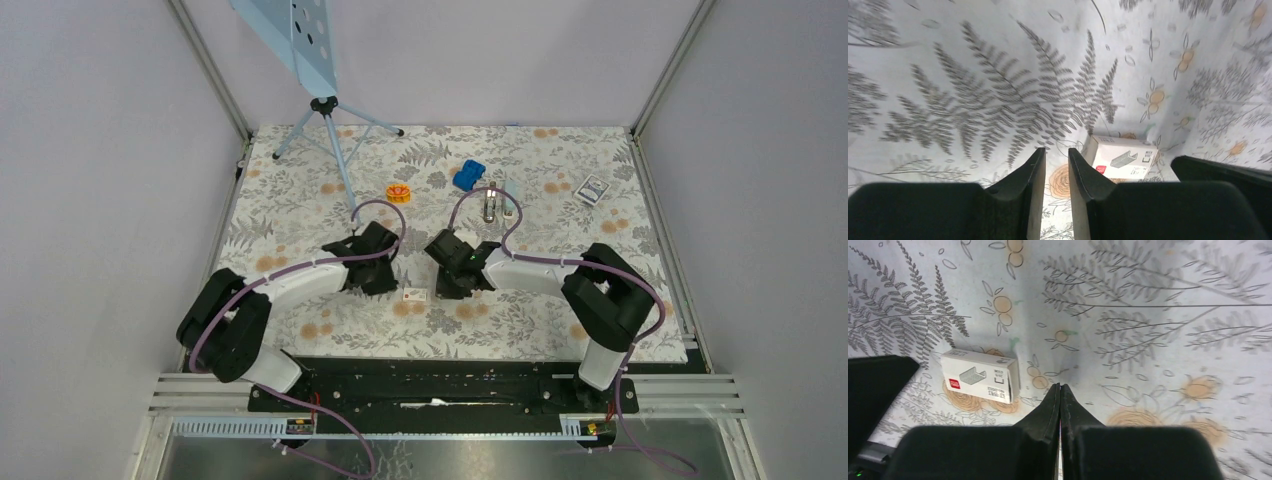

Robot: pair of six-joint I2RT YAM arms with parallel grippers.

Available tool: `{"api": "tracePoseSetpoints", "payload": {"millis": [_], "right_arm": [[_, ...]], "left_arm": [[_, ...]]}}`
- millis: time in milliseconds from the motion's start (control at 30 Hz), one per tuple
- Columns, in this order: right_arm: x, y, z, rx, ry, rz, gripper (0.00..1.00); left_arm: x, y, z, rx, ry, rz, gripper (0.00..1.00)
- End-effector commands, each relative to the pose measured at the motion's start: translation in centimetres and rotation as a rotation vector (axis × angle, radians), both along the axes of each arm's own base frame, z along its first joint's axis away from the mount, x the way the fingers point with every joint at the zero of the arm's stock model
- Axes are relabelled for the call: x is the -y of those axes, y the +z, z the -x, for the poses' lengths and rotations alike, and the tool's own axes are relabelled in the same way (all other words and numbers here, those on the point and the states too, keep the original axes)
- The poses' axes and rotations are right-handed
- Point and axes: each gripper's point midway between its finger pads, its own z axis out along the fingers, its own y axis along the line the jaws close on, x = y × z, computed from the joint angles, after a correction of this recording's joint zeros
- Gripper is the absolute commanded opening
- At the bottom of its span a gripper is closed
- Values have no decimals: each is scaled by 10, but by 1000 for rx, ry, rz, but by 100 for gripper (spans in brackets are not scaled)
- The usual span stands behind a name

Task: Unload the staples from the stapler
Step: Close the staple box at the center of the board, then reset both arms

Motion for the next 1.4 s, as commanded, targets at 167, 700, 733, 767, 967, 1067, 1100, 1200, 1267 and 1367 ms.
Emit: {"api": "tracePoseSetpoints", "payload": {"millis": [167,700,733,767,967,1067,1100,1200,1267,1367], "right_arm": [[41,56,-35,248,258,74,37],[73,206,-79,524,324,-340,80],[80,210,-80,554,306,-315,81],[87,214,-81,584,283,-287,82],[136,240,-76,818,102,-189,85],[144,248,-65,929,130,-185,94],[147,247,-60,948,135,-181,99],[154,251,-53,1022,120,-188,100],[161,250,-51,1038,110,-161,100],[170,250,-50,1047,87,-119,100]], "left_arm": [[-55,75,-62,250,86,45,36],[-94,213,-100,692,26,50,83],[-97,217,-99,706,30,53,86],[-99,219,-99,715,35,59,90],[-111,209,-100,678,82,126,99],[-111,204,-99,660,91,142,99],[-110,203,-98,660,85,148,99],[-115,195,-97,652,116,136,99],[-112,192,-97,640,102,146,99],[-111,189,-98,618,103,144,99]]}}
